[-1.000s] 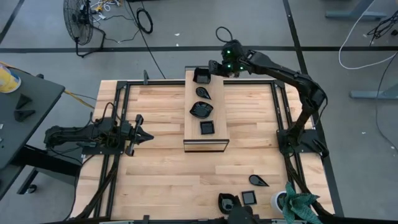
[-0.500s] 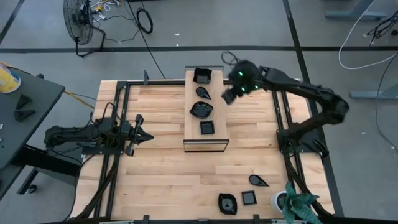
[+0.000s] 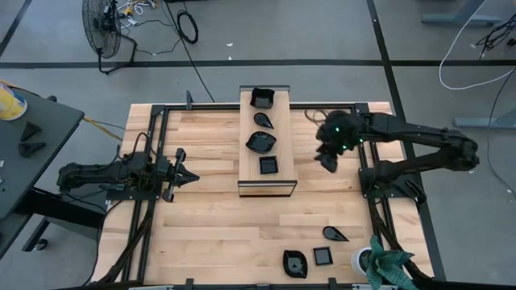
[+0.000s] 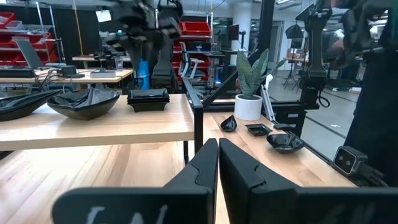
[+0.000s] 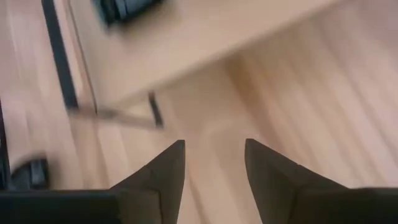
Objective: Pick & Place Mini shaped plates
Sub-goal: Stack the drop-shaped plate on top of the drop-shaped plate on the shelf
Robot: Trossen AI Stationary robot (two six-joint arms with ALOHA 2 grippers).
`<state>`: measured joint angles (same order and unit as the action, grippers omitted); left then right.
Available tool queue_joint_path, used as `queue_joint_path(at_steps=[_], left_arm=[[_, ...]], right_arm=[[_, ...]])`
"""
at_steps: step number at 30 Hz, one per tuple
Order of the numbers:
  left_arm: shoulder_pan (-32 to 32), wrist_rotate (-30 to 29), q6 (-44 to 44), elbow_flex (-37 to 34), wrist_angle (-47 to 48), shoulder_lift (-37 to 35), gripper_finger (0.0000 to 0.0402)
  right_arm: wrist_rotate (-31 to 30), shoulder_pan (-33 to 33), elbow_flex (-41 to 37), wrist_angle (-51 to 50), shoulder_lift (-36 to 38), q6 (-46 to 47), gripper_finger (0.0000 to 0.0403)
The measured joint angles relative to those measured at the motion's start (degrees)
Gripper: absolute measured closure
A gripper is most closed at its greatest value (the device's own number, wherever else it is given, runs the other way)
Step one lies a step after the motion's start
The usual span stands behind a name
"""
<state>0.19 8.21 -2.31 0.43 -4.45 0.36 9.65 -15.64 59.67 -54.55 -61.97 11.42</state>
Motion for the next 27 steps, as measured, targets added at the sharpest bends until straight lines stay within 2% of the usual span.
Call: queue_joint_path(at_steps=[5, 9, 21, 27], left_arm=[[0.00, 0.00, 0.03, -0.02, 0.02, 0.00, 0.0383], [-0.01, 0.00, 0.03, -0.01, 0.00, 0.00, 0.0383], [0.00, 0.00, 0.02, 0.00, 0.01, 0.00, 0.0383], [0.00, 0.00, 0.01, 0.00, 0.02, 0.00, 0.0383]], right_arm=[[0.03, 4.76, -3.02, -7.55, 1.62, -1.39, 0.0234], [0.26, 9.26, -6.44, -10.24, 1.81, 1.20, 0.0234], [0.68, 24.44, -14.29, -10.13, -2.45, 22.66, 0.0234], [5.57, 30.94, -16.09, -7.19, -6.73, 32.97, 0.0234]])
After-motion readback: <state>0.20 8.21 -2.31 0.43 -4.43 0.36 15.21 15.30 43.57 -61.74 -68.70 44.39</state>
